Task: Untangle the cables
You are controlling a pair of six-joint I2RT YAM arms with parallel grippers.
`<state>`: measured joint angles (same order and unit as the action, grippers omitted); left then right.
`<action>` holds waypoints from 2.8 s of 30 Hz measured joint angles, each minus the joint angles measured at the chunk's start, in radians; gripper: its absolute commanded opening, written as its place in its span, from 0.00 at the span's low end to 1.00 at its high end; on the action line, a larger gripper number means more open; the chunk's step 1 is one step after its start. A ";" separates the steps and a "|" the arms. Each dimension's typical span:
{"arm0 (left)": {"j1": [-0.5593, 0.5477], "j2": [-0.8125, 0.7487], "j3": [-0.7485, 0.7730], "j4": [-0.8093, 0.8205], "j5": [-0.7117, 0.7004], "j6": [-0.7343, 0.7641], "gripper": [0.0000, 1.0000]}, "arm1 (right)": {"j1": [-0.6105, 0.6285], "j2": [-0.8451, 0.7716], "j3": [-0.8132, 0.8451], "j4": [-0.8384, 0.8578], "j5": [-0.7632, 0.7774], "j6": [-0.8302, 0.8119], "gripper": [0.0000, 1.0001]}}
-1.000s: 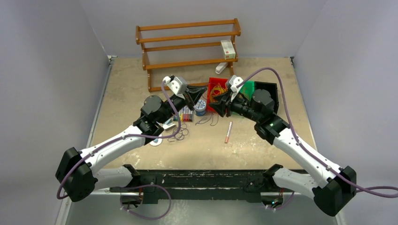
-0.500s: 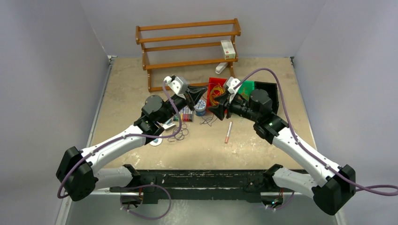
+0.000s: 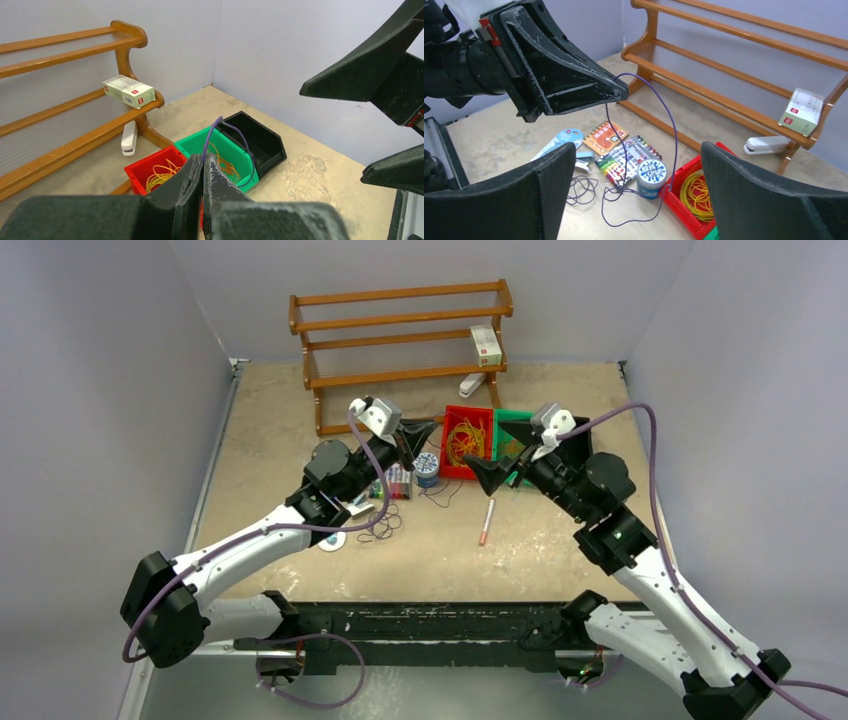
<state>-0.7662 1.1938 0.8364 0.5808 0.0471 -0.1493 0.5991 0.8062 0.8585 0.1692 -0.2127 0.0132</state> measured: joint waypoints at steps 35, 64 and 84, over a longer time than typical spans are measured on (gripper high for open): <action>0.000 -0.008 0.058 -0.021 0.008 0.011 0.00 | 0.000 0.278 -0.005 0.092 0.016 0.035 0.48; 0.000 -0.120 -0.098 -0.055 -0.137 -0.072 0.58 | -0.094 0.222 0.092 0.039 0.476 0.111 0.00; 0.000 -0.058 -0.067 -0.388 -0.429 -0.340 0.69 | -0.501 0.283 0.083 0.095 0.668 0.154 0.00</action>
<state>-0.7662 1.1355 0.7692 0.1925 -0.3820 -0.4889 0.0982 1.0893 0.9413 0.2638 0.4549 0.1677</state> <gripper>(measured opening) 0.690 0.008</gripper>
